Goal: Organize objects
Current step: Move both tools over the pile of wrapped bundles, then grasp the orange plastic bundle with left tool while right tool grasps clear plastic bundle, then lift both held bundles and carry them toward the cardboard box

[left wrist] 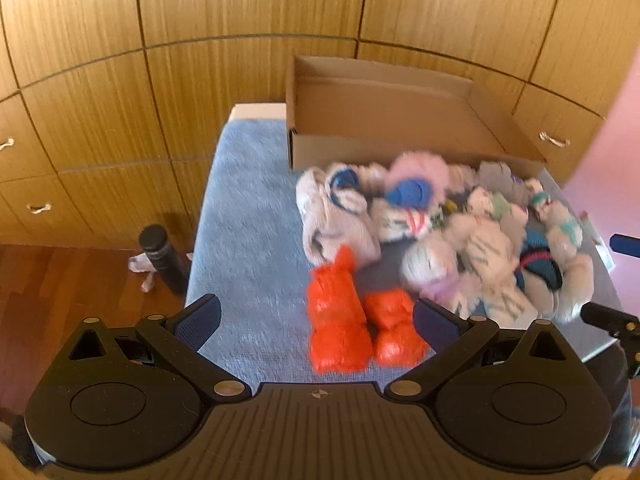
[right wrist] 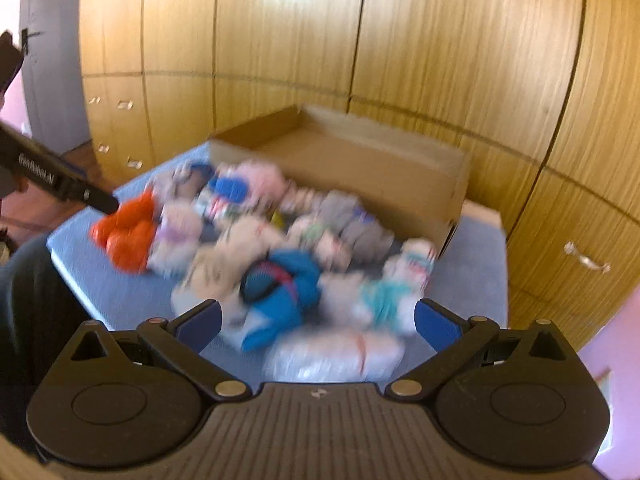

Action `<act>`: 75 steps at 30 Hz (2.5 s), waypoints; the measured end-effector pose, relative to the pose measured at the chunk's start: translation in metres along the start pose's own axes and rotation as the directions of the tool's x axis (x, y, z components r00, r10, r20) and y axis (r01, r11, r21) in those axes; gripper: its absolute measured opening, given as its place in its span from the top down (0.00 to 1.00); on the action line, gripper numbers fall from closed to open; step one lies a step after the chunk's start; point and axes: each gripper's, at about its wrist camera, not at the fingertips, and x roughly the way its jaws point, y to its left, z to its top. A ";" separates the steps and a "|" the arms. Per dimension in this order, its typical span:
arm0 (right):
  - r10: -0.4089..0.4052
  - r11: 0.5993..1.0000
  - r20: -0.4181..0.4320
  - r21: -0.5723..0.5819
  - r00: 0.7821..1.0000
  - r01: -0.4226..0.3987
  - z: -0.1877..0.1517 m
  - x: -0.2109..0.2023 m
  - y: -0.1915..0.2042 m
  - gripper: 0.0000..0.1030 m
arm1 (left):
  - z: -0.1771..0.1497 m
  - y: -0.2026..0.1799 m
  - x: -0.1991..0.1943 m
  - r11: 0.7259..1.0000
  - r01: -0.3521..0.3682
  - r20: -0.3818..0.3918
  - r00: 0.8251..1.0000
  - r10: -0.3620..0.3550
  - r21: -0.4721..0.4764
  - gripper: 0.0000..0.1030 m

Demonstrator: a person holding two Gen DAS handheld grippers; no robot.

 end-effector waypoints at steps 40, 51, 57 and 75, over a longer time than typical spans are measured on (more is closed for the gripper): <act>0.072 0.989 0.012 0.128 0.997 -0.073 -0.035 0.028 -0.022 0.11 | -0.010 0.000 0.033 1.000 0.018 -0.037 0.999 -0.017 0.021 0.63; 0.060 0.986 0.041 0.155 0.997 -0.066 -0.032 0.011 -0.031 0.34 | -0.011 0.003 0.024 0.998 0.043 -0.029 0.999 -0.042 0.035 0.64; 0.060 0.988 0.054 0.140 0.997 -0.067 -0.025 0.002 -0.031 0.34 | -0.005 0.005 0.013 0.997 0.059 -0.009 0.998 -0.059 0.041 0.64; 0.037 0.987 0.090 0.153 0.995 -0.051 -0.021 -0.009 -0.045 0.33 | 0.014 0.009 0.007 0.997 0.075 0.022 0.997 -0.075 0.033 0.64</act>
